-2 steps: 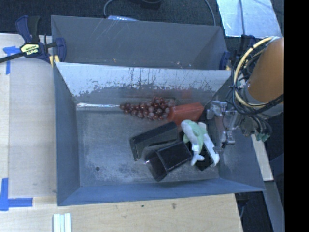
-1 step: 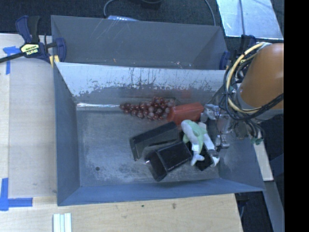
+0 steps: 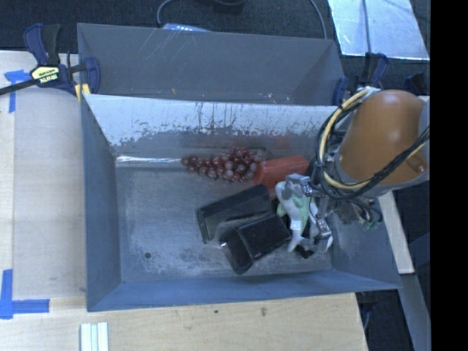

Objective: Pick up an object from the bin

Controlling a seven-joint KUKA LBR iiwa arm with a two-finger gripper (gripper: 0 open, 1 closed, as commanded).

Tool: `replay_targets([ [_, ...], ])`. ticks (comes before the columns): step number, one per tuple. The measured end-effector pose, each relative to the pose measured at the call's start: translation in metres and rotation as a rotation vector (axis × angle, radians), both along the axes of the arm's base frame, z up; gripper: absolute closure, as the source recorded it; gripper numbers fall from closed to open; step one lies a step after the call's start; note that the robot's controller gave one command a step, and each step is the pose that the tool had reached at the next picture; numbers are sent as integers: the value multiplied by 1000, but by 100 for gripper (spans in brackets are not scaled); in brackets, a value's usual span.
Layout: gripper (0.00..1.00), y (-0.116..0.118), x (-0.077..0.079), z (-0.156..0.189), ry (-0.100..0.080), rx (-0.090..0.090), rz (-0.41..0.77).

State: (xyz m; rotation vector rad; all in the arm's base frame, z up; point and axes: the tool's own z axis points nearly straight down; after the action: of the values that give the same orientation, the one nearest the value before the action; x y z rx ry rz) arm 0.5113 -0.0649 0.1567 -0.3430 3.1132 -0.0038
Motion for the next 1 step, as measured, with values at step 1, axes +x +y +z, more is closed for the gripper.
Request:
replay_targets([
  [1, 0, 10, -2, -31, 11, 0, 83],
])
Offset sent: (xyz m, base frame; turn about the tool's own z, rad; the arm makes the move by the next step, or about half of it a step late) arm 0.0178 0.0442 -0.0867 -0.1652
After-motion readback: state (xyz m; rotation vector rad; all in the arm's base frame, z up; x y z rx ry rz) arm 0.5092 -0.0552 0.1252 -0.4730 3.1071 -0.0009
